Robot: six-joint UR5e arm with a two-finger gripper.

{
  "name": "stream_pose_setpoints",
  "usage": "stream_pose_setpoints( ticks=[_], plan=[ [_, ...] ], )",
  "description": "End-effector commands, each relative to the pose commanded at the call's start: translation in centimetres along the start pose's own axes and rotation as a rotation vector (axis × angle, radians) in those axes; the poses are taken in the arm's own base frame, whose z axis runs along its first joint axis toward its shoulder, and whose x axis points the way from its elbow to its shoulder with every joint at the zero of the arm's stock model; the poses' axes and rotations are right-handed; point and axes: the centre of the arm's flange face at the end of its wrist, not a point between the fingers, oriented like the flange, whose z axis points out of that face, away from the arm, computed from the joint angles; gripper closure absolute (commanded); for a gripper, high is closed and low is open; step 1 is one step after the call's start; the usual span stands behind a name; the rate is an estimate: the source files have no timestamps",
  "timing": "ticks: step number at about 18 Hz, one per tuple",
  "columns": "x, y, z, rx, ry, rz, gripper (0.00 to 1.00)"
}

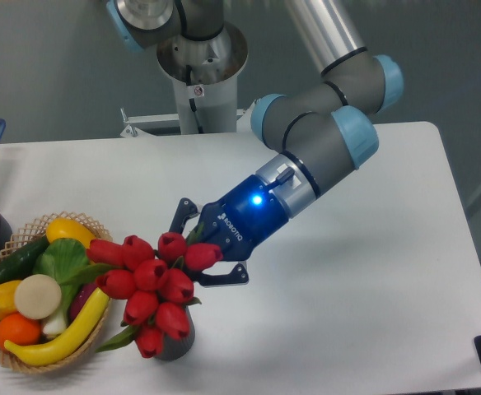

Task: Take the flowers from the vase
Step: 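Lift the tulip bunch up out of the black vase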

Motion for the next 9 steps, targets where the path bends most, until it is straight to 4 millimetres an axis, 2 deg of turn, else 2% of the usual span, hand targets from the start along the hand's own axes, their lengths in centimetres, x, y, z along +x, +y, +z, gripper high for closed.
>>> stream_pose_setpoints(
  ticks=[5,9],
  plan=[
    [-0.3,-0.1,-0.7,0.004,-0.009,-0.003,0.78],
    [-0.7,-0.5,-2.0,0.035,-0.005,-0.021,0.78]
  ],
)
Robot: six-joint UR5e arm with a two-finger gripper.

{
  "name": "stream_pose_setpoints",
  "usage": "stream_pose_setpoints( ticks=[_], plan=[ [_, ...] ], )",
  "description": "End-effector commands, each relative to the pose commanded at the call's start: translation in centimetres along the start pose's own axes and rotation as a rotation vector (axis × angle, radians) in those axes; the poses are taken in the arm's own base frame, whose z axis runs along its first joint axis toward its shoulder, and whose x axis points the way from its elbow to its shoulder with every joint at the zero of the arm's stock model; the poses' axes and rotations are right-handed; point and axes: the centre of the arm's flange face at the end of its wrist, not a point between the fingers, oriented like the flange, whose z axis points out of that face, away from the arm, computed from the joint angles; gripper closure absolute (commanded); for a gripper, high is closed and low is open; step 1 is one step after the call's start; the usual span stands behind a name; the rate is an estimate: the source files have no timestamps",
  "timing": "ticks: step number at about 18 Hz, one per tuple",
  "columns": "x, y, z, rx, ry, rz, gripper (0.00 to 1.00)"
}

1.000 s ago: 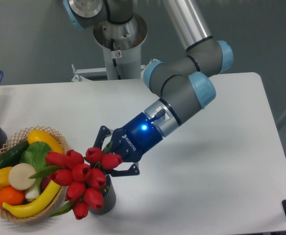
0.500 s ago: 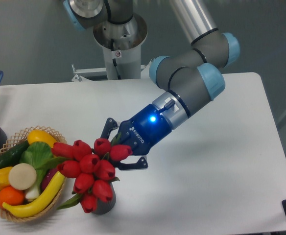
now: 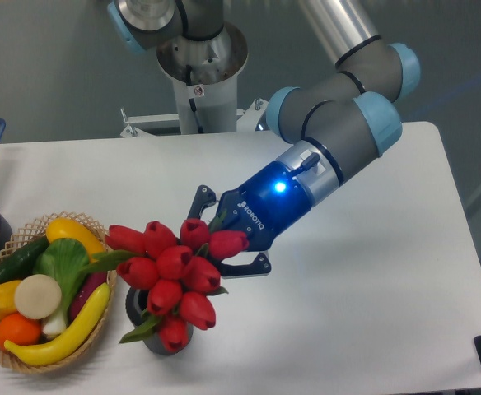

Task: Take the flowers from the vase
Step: 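Lift the tulip bunch up out of the black vase, then carry the held tulips away from the vase over the open table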

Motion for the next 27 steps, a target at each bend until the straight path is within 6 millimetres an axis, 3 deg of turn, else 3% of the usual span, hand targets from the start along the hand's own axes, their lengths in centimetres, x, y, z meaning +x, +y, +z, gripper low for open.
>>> stream_pose_setpoints(
  ticks=[7,11,16,18,23,27],
  plan=[
    [-0.2,-1.5,-2.3,0.032,-0.013,-0.011,0.78],
    [-1.0,-3.2,-5.2,0.043,-0.057,-0.045,0.78],
    [-2.4,-2.4,-9.0,0.055,-0.114,-0.081,0.82],
    [-2.8,-2.6,-11.7,0.062,-0.157,-0.079,0.82],
    [-4.3,-1.2,-12.9,-0.079,-0.327,-0.088,0.82],
    [-4.0,0.0,-13.4,-0.266,-0.519,-0.100,0.83]
  ],
)
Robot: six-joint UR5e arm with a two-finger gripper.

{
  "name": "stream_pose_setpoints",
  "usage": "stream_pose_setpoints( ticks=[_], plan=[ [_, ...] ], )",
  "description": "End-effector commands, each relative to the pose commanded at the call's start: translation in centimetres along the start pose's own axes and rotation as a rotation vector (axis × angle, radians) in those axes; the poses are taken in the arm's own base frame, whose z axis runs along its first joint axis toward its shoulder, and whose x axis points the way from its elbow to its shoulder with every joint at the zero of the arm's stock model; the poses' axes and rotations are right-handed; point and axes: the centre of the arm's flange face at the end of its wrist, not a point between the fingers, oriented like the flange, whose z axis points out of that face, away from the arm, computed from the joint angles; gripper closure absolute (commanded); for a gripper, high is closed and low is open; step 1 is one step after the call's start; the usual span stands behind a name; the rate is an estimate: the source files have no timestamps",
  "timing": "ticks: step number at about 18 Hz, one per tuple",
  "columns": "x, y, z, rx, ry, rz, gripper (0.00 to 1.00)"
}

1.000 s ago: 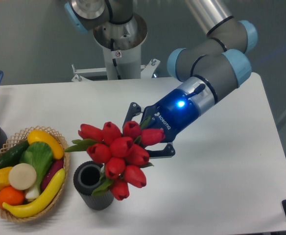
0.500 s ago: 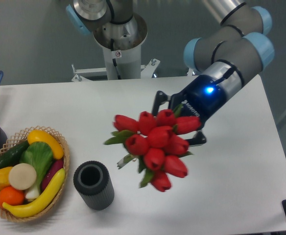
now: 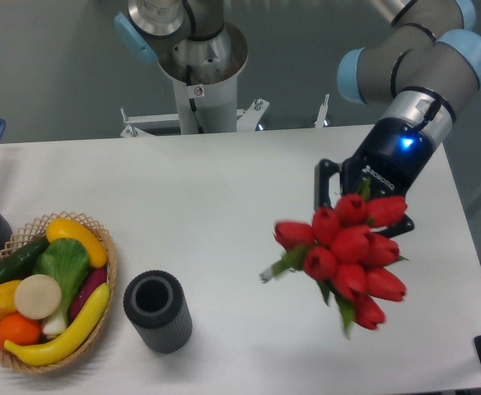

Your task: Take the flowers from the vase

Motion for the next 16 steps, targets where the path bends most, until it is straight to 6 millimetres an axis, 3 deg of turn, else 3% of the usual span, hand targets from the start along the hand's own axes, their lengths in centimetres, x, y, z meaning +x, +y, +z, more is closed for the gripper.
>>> stream_pose_setpoints(
  ticks=[5,10,14,16],
  plan=[
    [0.8,3.4,-0.4,-0.182,-0.145,0.059,0.85],
    [1.0,4.1,-0.7,-0.274,-0.203,0.056,0.84],
    [1.3,4.9,0.7,-0.375,-0.235,0.136,0.85],
    [0.6,6.5,1.9,-0.434,-0.239,0.168,0.86]
  ],
)
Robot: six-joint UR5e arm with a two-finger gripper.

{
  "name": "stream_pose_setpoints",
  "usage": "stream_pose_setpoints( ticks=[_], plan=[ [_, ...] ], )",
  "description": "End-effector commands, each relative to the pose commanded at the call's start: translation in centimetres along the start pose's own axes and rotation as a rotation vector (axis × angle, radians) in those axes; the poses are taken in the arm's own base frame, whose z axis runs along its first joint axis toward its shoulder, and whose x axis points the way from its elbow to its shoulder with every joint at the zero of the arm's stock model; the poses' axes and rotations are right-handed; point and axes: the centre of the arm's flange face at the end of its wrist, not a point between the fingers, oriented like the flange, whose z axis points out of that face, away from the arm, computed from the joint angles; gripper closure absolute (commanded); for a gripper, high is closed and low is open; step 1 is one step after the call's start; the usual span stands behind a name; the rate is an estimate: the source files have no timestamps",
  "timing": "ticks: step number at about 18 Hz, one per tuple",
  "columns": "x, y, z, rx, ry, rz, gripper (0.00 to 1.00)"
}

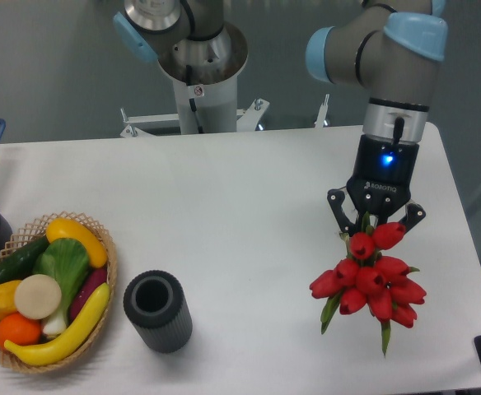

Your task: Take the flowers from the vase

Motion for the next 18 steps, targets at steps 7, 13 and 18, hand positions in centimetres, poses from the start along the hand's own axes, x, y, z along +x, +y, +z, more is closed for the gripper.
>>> stream_pose_setpoints(
  ticks=[7,13,18],
  plan=[
    [2.3,3.3,4.2,-0.243,-0.023,0.159,0.85],
    [4.2,3.7,5.6,-0.365,-0.004,0.202,0.84],
    [4.8,3.2,6.0,-0.481,0.030,0.259,0.82]
  ],
)
